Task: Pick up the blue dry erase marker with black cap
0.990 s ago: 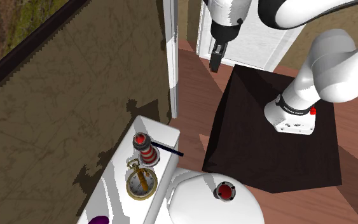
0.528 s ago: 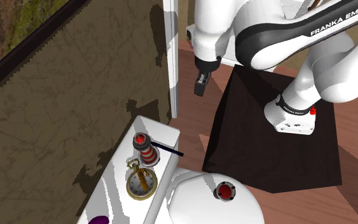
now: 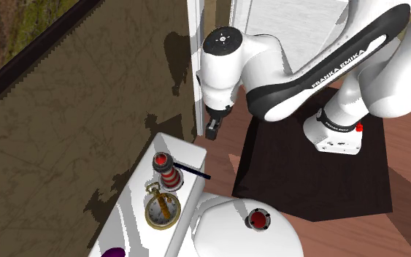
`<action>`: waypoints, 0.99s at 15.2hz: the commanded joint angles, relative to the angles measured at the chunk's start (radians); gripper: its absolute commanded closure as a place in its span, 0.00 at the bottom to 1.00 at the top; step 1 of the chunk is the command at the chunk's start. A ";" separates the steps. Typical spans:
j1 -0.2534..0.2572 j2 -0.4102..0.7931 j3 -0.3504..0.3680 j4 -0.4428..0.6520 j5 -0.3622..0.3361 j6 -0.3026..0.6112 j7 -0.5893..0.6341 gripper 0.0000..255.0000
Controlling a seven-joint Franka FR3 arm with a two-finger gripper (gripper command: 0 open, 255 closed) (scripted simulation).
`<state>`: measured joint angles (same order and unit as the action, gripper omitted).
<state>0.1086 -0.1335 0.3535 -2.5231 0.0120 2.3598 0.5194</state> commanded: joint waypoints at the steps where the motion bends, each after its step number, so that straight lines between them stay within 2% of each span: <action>1: 0.001 0.086 0.020 0.025 -0.037 0.060 0.053 0.00; 6: 0.033 0.296 0.032 0.122 -0.168 0.159 0.204 0.00; 11: 0.110 0.500 -0.008 0.253 -0.292 0.219 0.339 0.00; 14: 0.167 0.616 -0.040 0.346 -0.342 0.240 0.397 0.00; 15: 0.168 0.617 -0.041 0.347 -0.341 0.240 0.397 0.00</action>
<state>0.2687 0.4616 0.3193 -2.1959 -0.3205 2.5971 0.9092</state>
